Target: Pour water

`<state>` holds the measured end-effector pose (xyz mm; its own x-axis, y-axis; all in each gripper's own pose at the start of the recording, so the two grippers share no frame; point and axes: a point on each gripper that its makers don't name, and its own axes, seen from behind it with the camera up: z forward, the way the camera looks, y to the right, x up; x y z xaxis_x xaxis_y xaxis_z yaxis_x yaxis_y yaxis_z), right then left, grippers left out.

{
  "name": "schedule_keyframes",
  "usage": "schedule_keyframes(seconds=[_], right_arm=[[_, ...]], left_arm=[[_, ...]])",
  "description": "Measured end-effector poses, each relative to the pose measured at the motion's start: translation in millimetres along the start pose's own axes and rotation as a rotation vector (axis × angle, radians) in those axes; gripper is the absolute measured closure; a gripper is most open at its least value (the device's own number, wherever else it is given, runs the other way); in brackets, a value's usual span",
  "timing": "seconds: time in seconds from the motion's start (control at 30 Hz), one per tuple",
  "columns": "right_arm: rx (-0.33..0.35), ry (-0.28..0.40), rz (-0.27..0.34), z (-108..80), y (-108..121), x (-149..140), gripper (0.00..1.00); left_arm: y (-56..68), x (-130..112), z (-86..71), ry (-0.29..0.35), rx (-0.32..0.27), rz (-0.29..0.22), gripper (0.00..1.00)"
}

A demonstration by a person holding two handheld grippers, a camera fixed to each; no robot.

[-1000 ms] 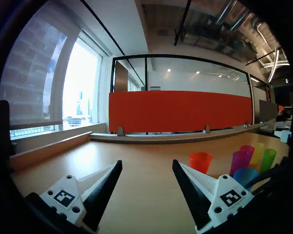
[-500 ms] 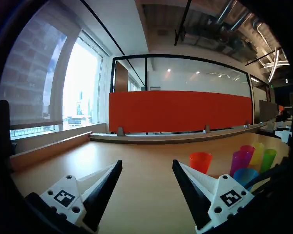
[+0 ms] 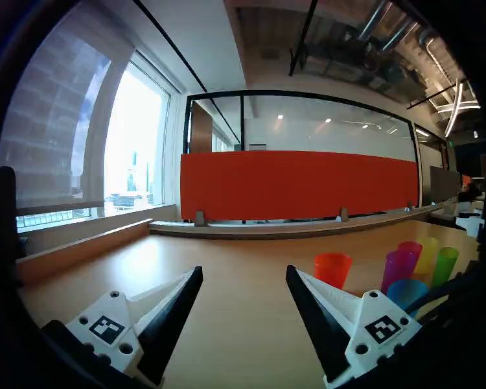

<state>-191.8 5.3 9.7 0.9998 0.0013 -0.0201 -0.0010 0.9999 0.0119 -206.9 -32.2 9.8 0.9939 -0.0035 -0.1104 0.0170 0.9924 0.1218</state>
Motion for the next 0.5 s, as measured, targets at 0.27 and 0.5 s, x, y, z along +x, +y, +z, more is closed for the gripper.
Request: schedule_keyframes(seconds=[0.27,0.5], right_arm=[[0.000,0.000,0.000,0.6,0.1,0.4,0.00],[0.000,-0.001,0.000,0.2,-0.4,0.1,0.00]], left_arm=[[0.3,0.2,0.1,0.000,0.000,0.000,0.05],[-1.1,1.1,-0.3,-0.001,0.000,0.000,0.05]])
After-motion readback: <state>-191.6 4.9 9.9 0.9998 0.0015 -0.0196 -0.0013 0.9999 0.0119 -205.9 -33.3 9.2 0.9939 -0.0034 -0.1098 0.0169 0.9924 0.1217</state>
